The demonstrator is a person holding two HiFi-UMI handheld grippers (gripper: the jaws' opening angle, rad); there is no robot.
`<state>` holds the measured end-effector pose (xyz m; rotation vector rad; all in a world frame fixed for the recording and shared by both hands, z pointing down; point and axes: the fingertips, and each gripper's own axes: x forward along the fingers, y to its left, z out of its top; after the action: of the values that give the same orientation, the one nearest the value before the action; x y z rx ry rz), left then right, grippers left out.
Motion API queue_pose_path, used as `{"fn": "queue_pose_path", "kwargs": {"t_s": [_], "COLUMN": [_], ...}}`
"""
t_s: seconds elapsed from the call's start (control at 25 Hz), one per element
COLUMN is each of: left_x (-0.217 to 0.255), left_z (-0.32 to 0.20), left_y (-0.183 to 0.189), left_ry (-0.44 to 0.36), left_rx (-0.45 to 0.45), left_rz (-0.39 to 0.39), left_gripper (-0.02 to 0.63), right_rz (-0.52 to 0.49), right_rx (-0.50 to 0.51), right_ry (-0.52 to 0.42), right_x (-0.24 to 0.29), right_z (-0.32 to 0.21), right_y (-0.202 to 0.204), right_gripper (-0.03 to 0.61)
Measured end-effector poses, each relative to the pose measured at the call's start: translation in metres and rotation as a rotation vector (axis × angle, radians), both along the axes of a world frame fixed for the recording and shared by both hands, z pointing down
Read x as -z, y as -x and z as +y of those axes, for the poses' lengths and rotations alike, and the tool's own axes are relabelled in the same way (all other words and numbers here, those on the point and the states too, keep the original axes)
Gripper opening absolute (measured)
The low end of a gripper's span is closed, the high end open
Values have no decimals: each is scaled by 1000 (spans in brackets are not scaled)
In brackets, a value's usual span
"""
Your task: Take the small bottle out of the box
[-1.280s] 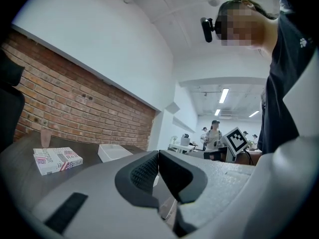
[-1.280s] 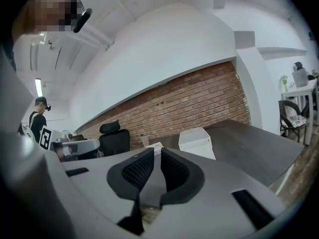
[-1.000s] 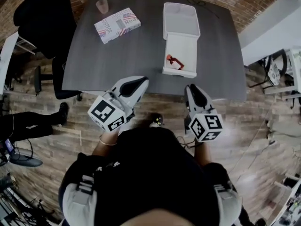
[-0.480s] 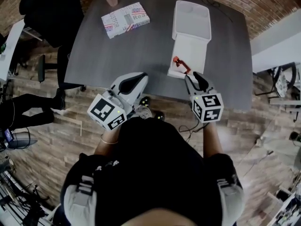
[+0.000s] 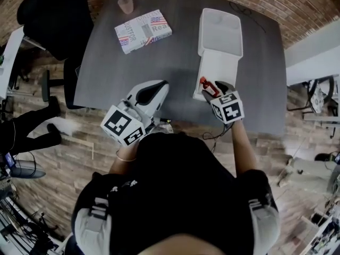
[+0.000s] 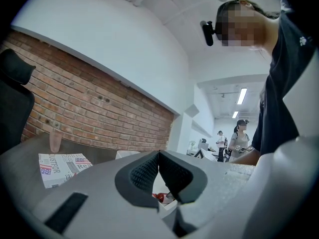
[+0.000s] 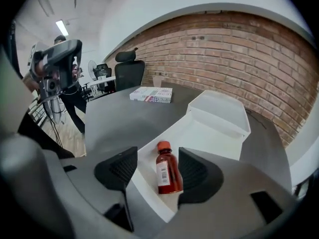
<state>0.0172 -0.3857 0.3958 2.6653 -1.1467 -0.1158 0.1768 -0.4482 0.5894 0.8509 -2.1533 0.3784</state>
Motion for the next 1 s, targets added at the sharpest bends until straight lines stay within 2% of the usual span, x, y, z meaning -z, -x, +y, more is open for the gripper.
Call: {"fn": "queue_pose_path", "kwargs": {"t_s": [0.12,0.36,0.6,1.0], "left_x": [-6,-13,-15,-25], "left_z": [-9,-23,-31,-30], "left_y": [9,26,39,57], "left_ry": [19,28,29,57], "left_rx": [11,33,50,86], "left_rz": [7,21,45,68], "left_gripper": [2,2,2,2], "right_rz": [31,104,144,215], "right_rx": [20,65,80,45], "right_ry": [62,126,241,281], "right_x": [-16,-34,-52,-76], "right_z": [-10,-21,-22,-29], "right_y": [2,9,13,8], "right_gripper": [259,281,283,268]}}
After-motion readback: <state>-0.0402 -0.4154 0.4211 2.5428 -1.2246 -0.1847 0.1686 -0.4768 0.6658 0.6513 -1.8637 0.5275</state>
